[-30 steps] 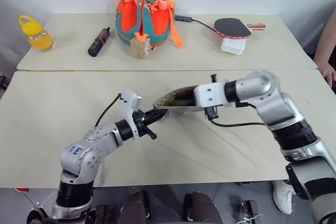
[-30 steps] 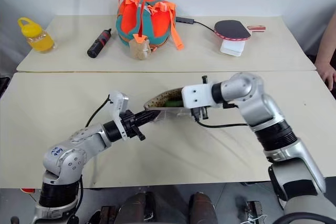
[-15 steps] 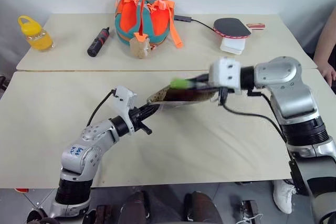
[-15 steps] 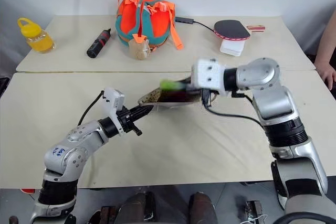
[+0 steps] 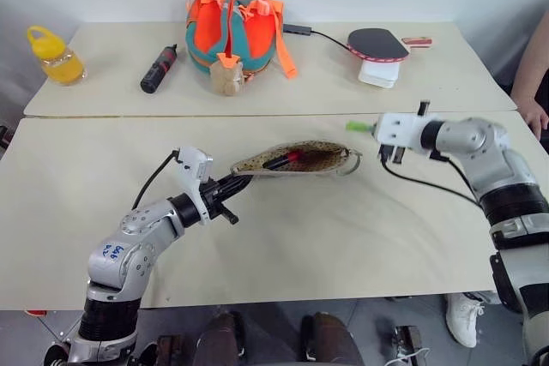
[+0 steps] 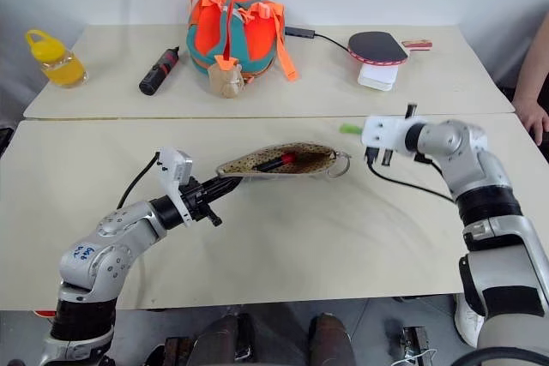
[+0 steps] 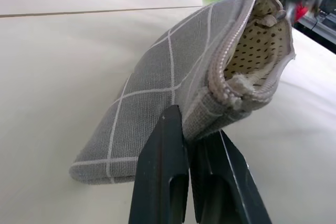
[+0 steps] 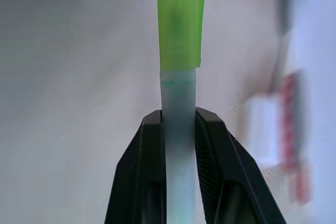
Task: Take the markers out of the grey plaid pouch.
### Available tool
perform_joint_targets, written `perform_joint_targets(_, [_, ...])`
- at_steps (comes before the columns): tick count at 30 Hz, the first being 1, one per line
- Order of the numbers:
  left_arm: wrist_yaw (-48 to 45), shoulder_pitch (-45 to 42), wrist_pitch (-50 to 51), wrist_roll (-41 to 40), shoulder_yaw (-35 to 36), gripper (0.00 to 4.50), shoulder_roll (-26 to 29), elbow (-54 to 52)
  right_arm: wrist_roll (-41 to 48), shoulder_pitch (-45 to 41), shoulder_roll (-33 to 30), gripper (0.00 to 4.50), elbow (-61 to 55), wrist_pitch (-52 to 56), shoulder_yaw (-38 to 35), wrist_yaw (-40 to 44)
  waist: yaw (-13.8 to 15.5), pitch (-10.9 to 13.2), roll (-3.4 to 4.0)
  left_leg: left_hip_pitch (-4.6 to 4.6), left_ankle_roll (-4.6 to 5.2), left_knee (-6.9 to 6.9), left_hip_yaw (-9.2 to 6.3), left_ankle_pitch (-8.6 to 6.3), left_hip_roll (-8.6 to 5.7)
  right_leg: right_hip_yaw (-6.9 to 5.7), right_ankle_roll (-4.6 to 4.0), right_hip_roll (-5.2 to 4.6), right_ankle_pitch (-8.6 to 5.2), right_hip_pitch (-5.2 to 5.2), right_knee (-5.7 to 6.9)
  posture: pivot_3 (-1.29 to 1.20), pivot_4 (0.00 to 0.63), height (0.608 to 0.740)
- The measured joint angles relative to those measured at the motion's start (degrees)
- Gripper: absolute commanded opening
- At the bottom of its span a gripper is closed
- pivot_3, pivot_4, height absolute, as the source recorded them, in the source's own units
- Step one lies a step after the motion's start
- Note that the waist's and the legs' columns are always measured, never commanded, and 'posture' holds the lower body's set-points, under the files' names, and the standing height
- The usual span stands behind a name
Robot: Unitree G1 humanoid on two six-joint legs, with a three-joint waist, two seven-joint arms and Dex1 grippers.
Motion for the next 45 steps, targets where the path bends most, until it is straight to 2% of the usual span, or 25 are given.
perform_joint_targets(2, [-0.4,0.0,0.2,-0.2,0.2,0.0,0.1,0.0,-1.3,0.0,0.0,0.39,2.2,-1.5,0.8,-1.2,-0.3,0.0,0.02,0.01,-0.01,0.0,-0.01,0.01,0.01,0.0,0.0,0.01,0.0,0.0,0.03,0.0,0.15,0.74])
perform_joint_targets(9, [-1.0,0.0,0.5,-0.4,0.2,0.0,0.2,0.0,2.3,0.1,1.3,2.73,2.7,-0.7,-1.1,1.5,-0.5,0.0,0.02,0.02,-0.02,0.03,-0.05,0.01,0.01,-0.02,0.0,0.01,0.0,0.05,0.03,0.0,0.15,0.74])
perform_joint_targets(16, [-1.3,0.0,0.5,-0.4,0.2,0.0,0.2,0.0,14.1,2.1,-0.7,2.73,-12.7,10.1,-5.3,17.2,-0.3,0.1,0.1,0.01,-0.01,0.03,-0.08,0.0,0.0,-0.01,0.0,0.0,0.0,0.04,0.03,0.0,0.15,0.74])
perform_joint_targets(21, [-1.3,-0.1,0.6,-0.5,0.2,0.0,-0.1,0.1,23.5,-2.7,1.1,2.73,-24.6,18.5,-11.0,20.0,-0.4,0.1,0.1,0.02,-0.01,0.02,-0.08,0.0,0.02,-0.03,0.0,0.01,0.0,0.03,0.05,0.0,0.15,0.74])
perform_joint_targets(25, [-1.1,-0.8,1.5,-0.8,0.2,0.0,-0.8,0.2,32.2,-1.9,5.7,1.43,-36.3,27.8,-11.8,22.6,0.2,0.1,0.1,0.0,0.01,0.02,-0.1,-0.01,0.01,-0.03,0.0,0.0,0.0,0.04,0.03,0.0,0.15,0.74])
perform_joint_targets(29, [0.1,-1.1,3.5,-2.5,1.1,0.0,-1.8,0.2,34.0,2.8,5.6,0.03,-45.5,33.4,-7.2,26.0,0.9,0.1,0.09,-0.03,0.05,0.03,-0.14,-0.03,-0.06,-0.05,0.01,-0.05,0.01,0.06,0.0,0.0,0.15,0.74])
perform_joint_targets(35, [2.3,-2.8,9.3,-7.5,1.9,0.0,-3.5,-0.6,27.9,3.8,5.5,0.03,-45.5,29.0,-2.2,26.1,0.7,0.1,0.08,-0.04,0.05,0.1,-0.14,-0.03,-0.06,-0.05,0.03,-0.04,0.02,0.06,0.02,0.0,0.15,0.74])
perform_joint_targets(40, [2.6,-3.2,14.9,-11.4,1.5,0.0,-2.9,-2.2,19.8,3.5,5.5,0.03,-39.3,21.3,1.7,24.0,0.5,0.1,0.09,-0.03,0.03,0.09,-0.13,-0.02,-0.03,-0.03,0.03,-0.01,0.02,0.04,0.03,0.0,0.15,0.74])
perform_joint_targets(43, [2.4,-3.4,17.6,-13.6,1.2,0.0,-1.5,-3.1,18.4,3.0,5.3,0.03,-37.2,19.6,1.8,24.8,0.5,0.1,0.09,-0.03,0.03,0.08,-0.13,-0.02,-0.04,-0.03,0.03,-0.02,0.02,0.05,0.02,0.0,0.15,0.74])
perform_joint_targets(45, [2.4,-4.1,20.1,-16.1,1.4,0.0,-1.1,-3.8,19.5,2.8,3.6,0.03,-38.3,21.7,1.9,28.1,0.6,0.1,0.09,-0.03,0.03,0.06,-0.13,-0.02,-0.04,-0.03,0.03,-0.02,0.02,0.05,0.01,0.0,0.15,0.74])
